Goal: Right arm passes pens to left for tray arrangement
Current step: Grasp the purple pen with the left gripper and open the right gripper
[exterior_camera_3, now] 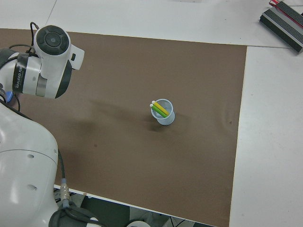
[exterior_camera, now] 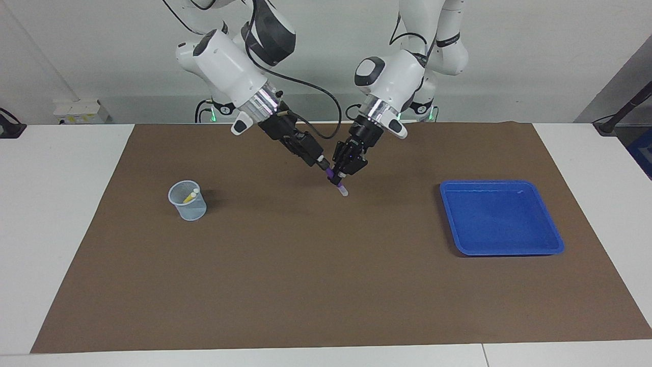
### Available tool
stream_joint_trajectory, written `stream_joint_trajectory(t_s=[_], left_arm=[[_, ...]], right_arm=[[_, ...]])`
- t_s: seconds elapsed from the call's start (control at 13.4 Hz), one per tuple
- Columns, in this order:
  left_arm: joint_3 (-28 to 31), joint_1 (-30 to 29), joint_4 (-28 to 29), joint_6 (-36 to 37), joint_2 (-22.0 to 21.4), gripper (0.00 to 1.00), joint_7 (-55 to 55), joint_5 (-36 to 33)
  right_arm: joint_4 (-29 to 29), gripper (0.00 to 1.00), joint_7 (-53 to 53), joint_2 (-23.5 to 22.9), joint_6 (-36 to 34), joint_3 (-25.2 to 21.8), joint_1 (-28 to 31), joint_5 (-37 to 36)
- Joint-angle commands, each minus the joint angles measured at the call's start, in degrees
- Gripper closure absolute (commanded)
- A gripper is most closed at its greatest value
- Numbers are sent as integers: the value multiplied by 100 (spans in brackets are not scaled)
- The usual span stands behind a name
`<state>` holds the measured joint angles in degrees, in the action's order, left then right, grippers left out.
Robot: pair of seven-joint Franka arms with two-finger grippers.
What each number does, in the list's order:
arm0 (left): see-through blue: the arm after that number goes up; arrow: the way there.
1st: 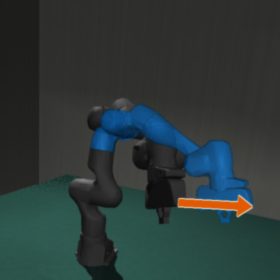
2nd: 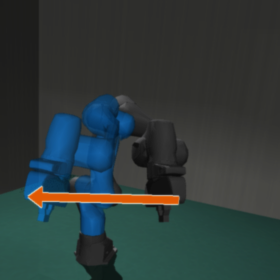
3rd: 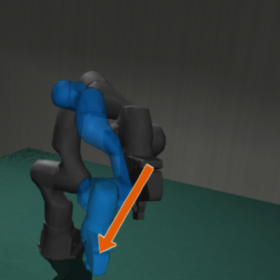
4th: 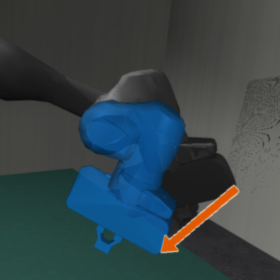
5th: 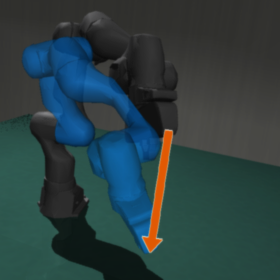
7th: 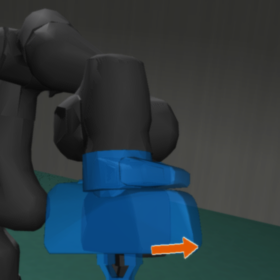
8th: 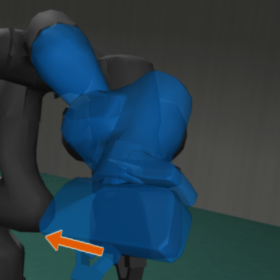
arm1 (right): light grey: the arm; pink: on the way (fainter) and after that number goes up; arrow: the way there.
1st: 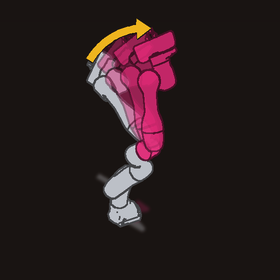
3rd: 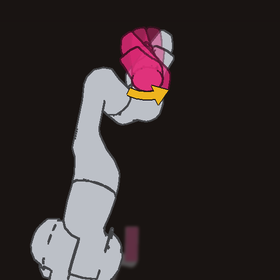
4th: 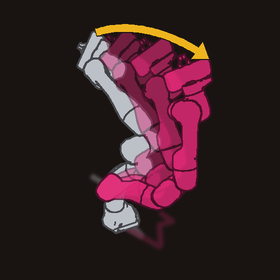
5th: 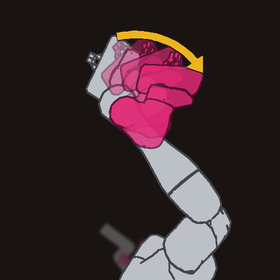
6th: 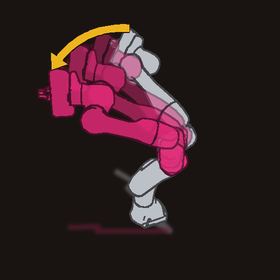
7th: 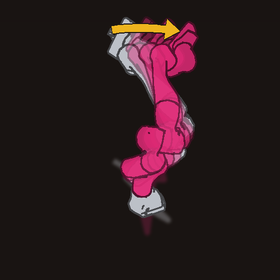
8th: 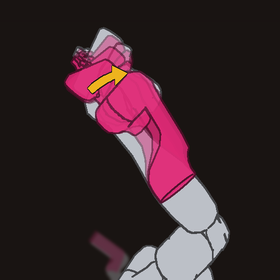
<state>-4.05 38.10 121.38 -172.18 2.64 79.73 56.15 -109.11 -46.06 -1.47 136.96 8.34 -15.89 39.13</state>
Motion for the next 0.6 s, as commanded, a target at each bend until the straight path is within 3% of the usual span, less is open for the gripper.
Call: stream_joint_trajectory(t_s=[0.0,0.22,0.52], left_arm=[[70,-318,18,910,-96,100,-1340,89],[88,-1231,9,2631,-281,100,-2713,-382],[88,-2235,-465,4637,-317,100,-3559,-2402]], right_arm=[[-119,0,674,164,-641,19,279,-701],[-224,0,1929,252,-1354,19,682,-1354],[-680,0,4037,436,-1699,19,1052,-2740]])
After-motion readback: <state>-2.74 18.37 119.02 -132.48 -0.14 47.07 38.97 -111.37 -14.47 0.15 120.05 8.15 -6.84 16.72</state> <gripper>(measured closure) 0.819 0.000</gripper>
